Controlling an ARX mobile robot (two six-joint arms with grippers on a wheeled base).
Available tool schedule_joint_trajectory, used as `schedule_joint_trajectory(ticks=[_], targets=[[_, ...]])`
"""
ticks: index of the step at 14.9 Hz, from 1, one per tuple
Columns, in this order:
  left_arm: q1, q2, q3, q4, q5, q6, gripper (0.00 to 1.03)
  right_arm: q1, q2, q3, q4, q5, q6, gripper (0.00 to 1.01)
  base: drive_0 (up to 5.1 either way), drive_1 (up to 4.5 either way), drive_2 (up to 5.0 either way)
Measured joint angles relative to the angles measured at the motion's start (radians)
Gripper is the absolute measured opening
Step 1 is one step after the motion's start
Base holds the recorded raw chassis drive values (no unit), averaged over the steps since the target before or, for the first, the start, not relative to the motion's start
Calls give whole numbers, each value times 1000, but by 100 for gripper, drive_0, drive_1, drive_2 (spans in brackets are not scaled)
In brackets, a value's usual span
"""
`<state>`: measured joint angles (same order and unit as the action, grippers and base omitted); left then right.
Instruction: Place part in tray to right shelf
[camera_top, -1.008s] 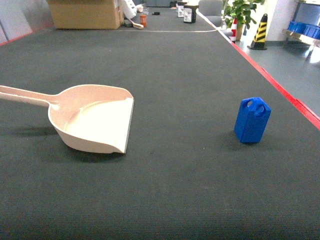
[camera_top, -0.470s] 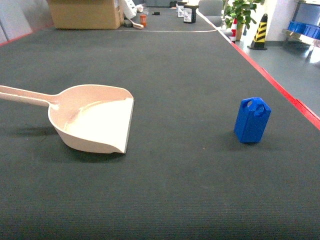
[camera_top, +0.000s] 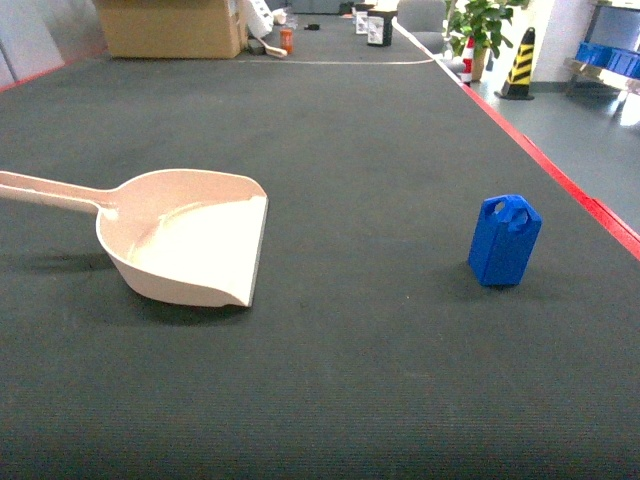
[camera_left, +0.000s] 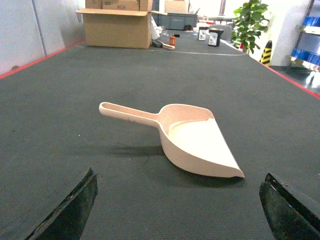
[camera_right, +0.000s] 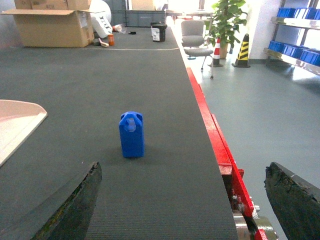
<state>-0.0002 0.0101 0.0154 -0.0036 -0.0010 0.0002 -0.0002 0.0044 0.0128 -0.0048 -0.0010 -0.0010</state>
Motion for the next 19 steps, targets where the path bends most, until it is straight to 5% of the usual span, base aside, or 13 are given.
schedule_joint_trajectory(ticks=[19], targets=[[0,0,0,0,0,0,98,0,0,0,0,0,0,98,0,0,0]])
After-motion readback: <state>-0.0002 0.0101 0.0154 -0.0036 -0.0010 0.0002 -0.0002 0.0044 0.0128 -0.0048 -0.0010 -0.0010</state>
